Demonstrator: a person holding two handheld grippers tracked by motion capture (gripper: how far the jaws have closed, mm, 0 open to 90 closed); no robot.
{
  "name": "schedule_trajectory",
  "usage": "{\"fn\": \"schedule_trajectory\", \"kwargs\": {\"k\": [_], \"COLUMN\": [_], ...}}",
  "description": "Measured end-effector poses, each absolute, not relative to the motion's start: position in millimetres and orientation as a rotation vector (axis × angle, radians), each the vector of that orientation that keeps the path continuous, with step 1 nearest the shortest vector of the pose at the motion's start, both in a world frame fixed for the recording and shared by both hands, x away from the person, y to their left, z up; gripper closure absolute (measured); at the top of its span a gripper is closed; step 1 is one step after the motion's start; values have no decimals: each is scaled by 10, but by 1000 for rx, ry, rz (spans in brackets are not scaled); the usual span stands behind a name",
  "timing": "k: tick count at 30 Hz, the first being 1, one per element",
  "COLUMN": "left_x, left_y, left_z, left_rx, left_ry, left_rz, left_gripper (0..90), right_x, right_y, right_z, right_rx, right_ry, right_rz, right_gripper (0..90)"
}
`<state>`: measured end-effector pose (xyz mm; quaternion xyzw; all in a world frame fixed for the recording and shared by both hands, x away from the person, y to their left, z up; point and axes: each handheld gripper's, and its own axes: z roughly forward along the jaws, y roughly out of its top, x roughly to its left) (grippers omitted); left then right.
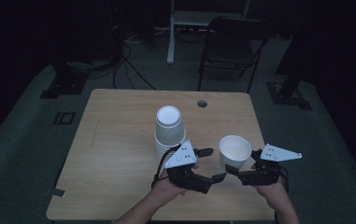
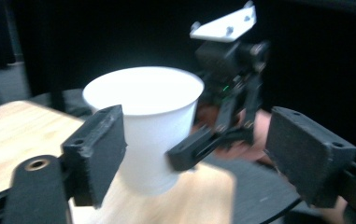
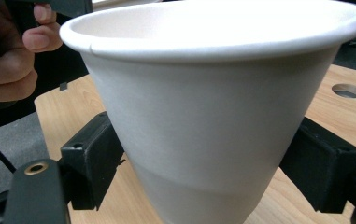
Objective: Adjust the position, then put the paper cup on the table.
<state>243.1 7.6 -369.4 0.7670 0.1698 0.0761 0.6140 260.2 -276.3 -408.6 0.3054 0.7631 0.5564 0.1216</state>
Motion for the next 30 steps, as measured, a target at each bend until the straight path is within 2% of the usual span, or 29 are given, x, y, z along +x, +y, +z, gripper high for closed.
{"fn": "schedule_trajectory", "kwargs": {"k": [11,24,30], "left_x": [2438,2341,2365], "left_y": [246,582,889], "left_z": [-3805,-3876,-4045], "left_rx": [1761,1781,1768], "left_ry": [452,498,579], "left_rz": [189,265,307], "left_gripper": [177,177,177], "right_x": [2661,2846,3014], "right_y": [-2770,-2825,-2814], "right_z": [-4106,-4182,-4304], "right_rx": [918,1012,1068], "right_ry": [2197,2092,2046], "right_rz": [1625,1568,1530], "right_gripper": [179,180,179]}}
